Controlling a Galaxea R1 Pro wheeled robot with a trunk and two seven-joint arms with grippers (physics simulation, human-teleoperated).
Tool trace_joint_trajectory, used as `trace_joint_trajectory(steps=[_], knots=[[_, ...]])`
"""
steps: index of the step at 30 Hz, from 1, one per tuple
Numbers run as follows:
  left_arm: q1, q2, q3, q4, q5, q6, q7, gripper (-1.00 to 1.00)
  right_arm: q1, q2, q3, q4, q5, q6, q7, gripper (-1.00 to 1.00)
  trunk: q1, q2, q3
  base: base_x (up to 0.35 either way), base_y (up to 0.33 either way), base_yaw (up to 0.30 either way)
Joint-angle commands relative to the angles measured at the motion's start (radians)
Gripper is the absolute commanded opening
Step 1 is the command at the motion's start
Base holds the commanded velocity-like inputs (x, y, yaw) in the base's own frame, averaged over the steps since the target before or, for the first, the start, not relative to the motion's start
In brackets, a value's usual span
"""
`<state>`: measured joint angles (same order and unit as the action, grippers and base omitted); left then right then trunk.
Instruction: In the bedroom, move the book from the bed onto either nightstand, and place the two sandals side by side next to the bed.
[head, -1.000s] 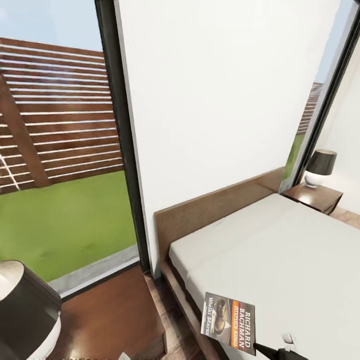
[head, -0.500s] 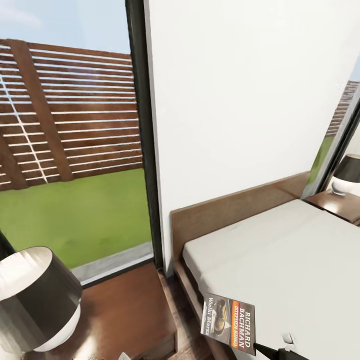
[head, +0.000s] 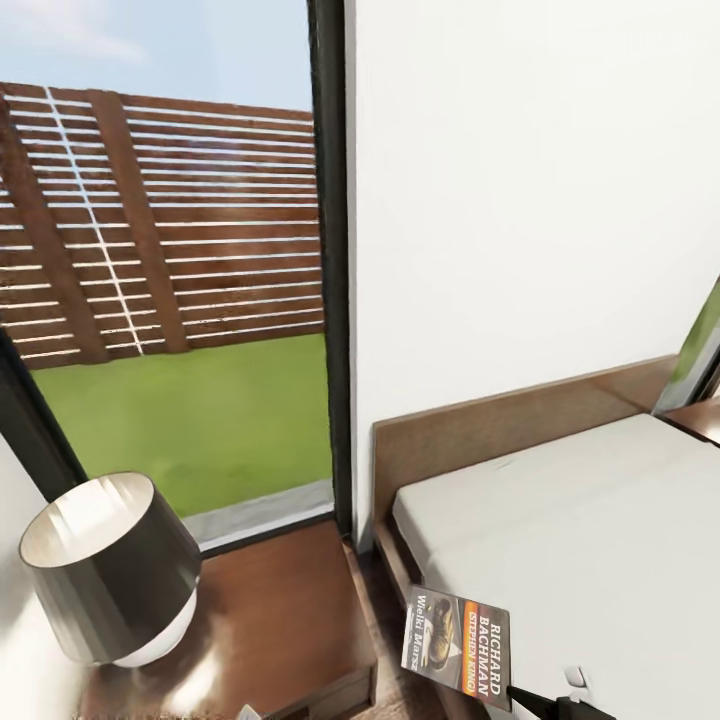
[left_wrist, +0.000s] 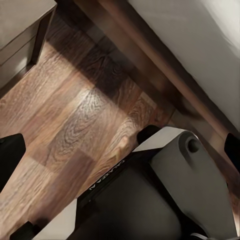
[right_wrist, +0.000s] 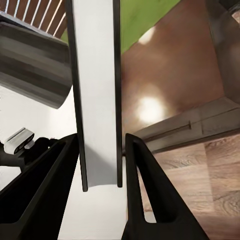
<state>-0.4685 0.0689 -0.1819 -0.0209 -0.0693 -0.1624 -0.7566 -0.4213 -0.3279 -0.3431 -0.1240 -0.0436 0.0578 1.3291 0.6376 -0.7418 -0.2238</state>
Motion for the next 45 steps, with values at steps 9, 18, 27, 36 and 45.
trace_joint_trajectory(steps=[9, 18, 27, 36, 45], knots=[[-0.001, 0.0, -0.002, 0.001, -0.008, -0.009, 0.0, 1.0, 0.0, 0.0, -0.002, 0.0, -0.006, 0.006, 0.003, -1.0, 0.0, -0.001, -0.001, 0.0, 0.0, 0.232], [-0.001, 0.0, -0.002, 0.001, -0.007, -0.009, 0.0, 1.0, 0.0, 0.0, -0.002, 0.0, -0.006, 0.006, 0.002, -1.0, 0.0, -0.001, -0.001, 0.0, 0.0, 0.232], [-0.001, 0.0, -0.002, 0.001, -0.007, -0.008, 0.0, 1.0, 0.0, 0.0, -0.002, 0.0, -0.006, 0.005, 0.003, -1.0, 0.0, -0.001, -0.001, 0.0, 0.0, 0.232], [-0.001, 0.0, -0.002, 0.001, -0.007, -0.008, 0.0, 1.0, 0.0, -0.001, -0.002, 0.0, -0.006, 0.005, 0.003, -1.0, 0.0, -0.001, -0.001, 0.0, 0.0, 0.232], [-0.001, 0.0, -0.002, 0.001, -0.007, -0.008, 0.0, 1.0, 0.0, -0.001, -0.002, 0.0, -0.006, 0.006, 0.003, -1.0, 0.0, -0.001, -0.001, 0.0, 0.0, 0.218]])
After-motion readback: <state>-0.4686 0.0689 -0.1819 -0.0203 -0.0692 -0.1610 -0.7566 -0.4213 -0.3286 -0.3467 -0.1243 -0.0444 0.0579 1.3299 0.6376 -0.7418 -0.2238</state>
